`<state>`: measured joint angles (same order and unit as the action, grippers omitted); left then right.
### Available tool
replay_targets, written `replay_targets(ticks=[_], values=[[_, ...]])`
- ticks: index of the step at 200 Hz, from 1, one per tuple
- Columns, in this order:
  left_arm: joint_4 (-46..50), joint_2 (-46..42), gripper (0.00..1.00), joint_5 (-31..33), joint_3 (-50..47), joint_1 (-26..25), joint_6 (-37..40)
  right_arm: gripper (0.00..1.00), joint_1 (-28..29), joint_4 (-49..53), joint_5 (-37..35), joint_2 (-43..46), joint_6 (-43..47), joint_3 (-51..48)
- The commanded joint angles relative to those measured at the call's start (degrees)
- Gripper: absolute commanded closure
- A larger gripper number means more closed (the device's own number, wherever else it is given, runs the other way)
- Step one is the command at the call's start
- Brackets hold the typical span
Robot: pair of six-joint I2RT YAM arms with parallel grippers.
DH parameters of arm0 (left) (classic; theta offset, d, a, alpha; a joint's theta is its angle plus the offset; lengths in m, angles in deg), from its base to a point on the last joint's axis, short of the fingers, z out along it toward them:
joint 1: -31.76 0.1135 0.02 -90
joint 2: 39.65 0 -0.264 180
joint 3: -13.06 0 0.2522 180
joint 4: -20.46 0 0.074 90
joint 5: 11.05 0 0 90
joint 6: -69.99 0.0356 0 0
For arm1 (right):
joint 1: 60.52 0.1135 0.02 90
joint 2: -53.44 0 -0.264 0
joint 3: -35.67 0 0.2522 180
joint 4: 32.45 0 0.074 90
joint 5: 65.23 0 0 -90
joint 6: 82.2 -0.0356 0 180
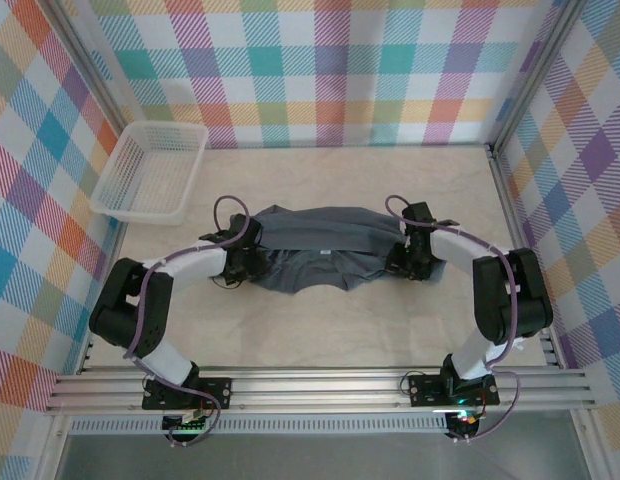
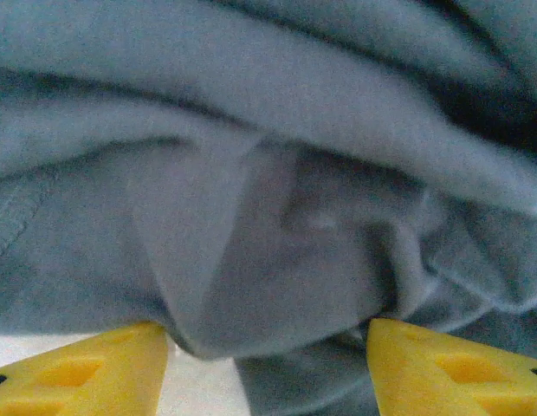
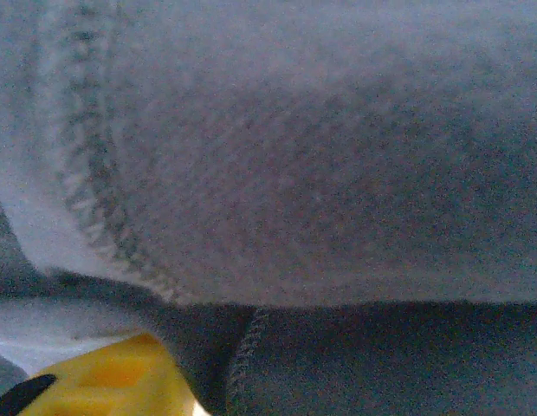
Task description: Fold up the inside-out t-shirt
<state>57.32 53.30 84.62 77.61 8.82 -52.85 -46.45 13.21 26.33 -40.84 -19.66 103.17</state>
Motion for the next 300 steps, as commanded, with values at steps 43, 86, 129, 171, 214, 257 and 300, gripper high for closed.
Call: replay_targets(ticks=[43, 86, 129, 171, 214, 257, 300], values=[[-4.2, 1.6, 0.85, -0.9, 2.1, 0.9, -1.6, 1.0, -0.2, 0.9, 0.7, -2.0, 4.3, 2.8], [7.6, -11.7, 1.0, 3.0, 7.7, 1.0, 2.2, 1.0, -0.3, 8.0, -0.2, 12.2, 6.3, 7.5], [19.1, -24.6, 1.0, 9.9, 28.5, 1.1, 9.4, 1.0, -0.4, 8.2, -11.6, 32.0, 6.8, 16.4], [21.6, -25.3, 1.0, 8.0, 52.0, 1.1, 13.6, 1.0, -0.4, 10.3, -13.9, 37.9, 10.7, 32.6], [19.7, -27.2, 1.0, -3.6, 63.7, 1.0, 15.0, 1.0, -0.4, 9.8, -3.8, 45.6, 17.5, 42.0], [14.4, -29.6, 1.0, -7.8, 64.9, 1.0, 14.0, 1.0, -0.4, 7.0, -1.9, 47.3, 20.0, 49.4], [15.9, -23.9, 1.0, -6.2, 67.2, 1.0, 9.0, 1.0, -0.4, 21.4, -19.2, 29.1, 17.2, 68.2]])
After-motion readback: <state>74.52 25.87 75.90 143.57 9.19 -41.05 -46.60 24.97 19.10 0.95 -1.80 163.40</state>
